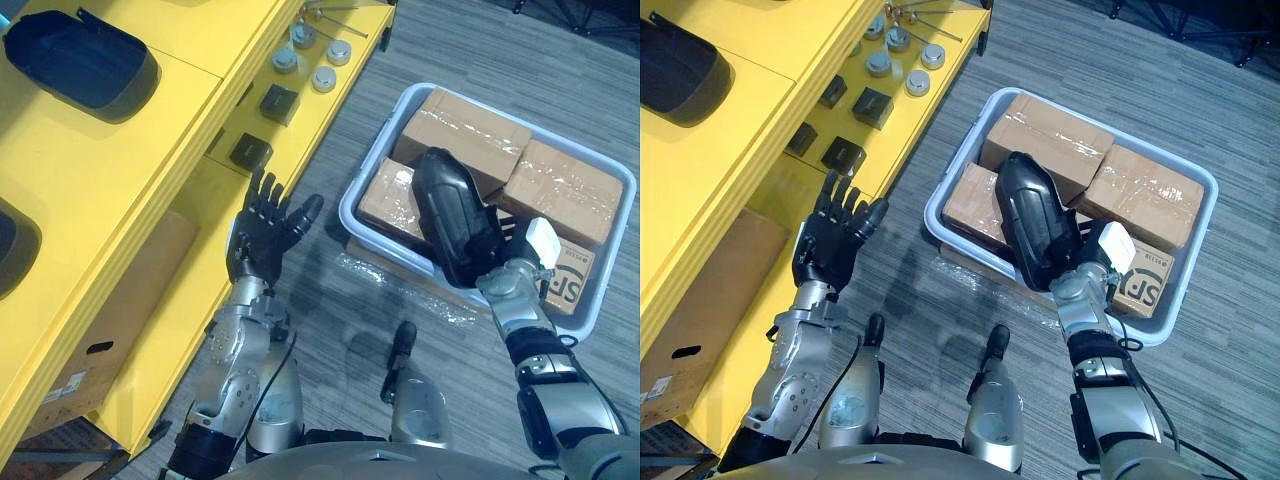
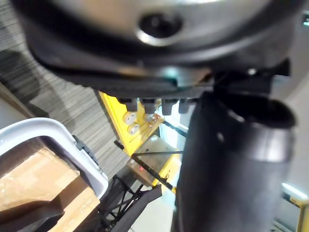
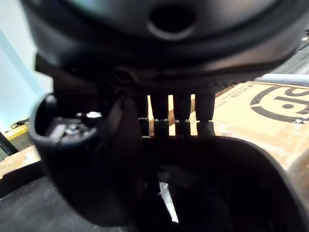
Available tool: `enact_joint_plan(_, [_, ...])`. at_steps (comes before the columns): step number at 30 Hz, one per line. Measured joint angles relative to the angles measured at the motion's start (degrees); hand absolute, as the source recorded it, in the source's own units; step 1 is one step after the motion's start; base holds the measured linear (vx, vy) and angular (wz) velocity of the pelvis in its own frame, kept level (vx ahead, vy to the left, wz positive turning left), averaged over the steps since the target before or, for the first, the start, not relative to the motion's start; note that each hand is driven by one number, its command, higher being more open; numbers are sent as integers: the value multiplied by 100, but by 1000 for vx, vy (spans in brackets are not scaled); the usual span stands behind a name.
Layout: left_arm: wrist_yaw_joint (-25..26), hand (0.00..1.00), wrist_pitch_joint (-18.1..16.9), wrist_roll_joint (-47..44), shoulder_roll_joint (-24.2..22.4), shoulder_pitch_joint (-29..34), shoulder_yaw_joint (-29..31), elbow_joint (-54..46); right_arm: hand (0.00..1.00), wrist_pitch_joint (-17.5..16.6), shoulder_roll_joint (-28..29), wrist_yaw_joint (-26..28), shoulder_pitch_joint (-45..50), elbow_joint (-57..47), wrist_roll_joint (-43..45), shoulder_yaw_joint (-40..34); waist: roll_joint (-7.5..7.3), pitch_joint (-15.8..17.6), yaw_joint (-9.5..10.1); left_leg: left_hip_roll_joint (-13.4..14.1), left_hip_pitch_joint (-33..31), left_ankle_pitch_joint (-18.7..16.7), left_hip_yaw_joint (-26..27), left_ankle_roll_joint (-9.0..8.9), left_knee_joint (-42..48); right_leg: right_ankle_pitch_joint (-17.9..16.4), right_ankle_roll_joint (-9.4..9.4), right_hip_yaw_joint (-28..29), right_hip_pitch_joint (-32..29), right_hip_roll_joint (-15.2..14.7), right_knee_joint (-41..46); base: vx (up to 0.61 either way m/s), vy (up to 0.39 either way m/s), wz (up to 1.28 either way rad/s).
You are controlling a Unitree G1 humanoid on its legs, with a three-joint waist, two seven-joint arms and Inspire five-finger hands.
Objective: Walk over and take three plastic housings, then place them on the shelf
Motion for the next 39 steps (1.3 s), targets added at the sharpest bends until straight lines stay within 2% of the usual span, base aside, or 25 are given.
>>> enact_joint_plan(2, [-76,100,278,0,16,47,-4,-55,0,0,42,-88,172,-267,-147,-82,17,-10,2,2,73,29,40,3,-86,3,-2,23,14,0,-9,24,-7,-7])
enact_joint_plan(3, [-165,100,660,2,31,65,-27,-50,0,-4,123,-195,352,-602,-331,-159,32,-60,-20,8,143,63,93,-35,-156,18,-6,53,27,0,-25,48,-1,-15])
enact_joint_plan(5, [-279,100,1008,-1,50,70,-56,-25,0,-37,146,-270,493,-923,-494,-170,37,-100,-38,10,208,69,162,-33,-183,30,0,120,37,0,-34,48,2,-16])
enact_joint_plan(9, [-693,100,1721,-176,133,76,-336,158,0,-383,175,-442,812,-1401,-857,-177,29,-469,-152,20,447,69,364,-35,-312,40,11,207,167,4,-129,73,4,-15])
enact_joint_plan(14, [-797,100,2529,-392,121,-368,-653,987,0,-891,217,-658,1024,-1852,-1308,-116,-2,-922,-277,51,754,8,555,-54,-383,44,17,323,383,42,-269,33,-1,-16])
enact_joint_plan(17, [-752,100,2822,-439,87,-567,-829,1599,0,-1113,259,-659,1034,-2069,-1503,48,-72,-1064,-359,55,892,-44,713,-48,-386,55,34,448,416,47,-306,-25,3,-23])
enact_joint_plan(20, [-560,100,2868,-831,50,-702,-897,1971,0,-1258,389,-662,1073,-2126,-1609,79,-155,-1118,-450,55,903,-47,746,-50,-384,66,45,484,415,47,-311,-39,3,-9])
enact_joint_plan(21, [-330,100,2837,-1180,8,-811,-910,2142,0,-1325,403,-662,1129,-2126,-1671,177,-198,-1142,-478,55,917,-47,756,-51,-399,80,43,500,412,47,-314,-28,4,-4])
enact_joint_plan(24, [-106,100,2544,-1582,-87,-1042,-860,2452,0,-1495,484,-662,1223,-2141,-1713,359,-236,-1165,-500,54,982,-28,813,-52,-467,90,44,557,410,48,-316,-17,5,-8])
enact_joint_plan(32, [-473,100,1853,-2551,-311,-1635,-953,2486,0,-1629,703,-636,1254,-2141,-1708,786,-283,-1306,-509,39,992,-30,896,-52,-476,176,45,630,410,47,-417,3,4,-3])
enact_joint_plan(39, [-505,100,1839,-2840,-333,-1680,-1161,2562,0,-1860,956,-617,1399,-2139,-1689,997,-366,-1371,-525,33,1089,-57,972,-48,-478,176,46,717,442,48,-419,-15,3,-7])
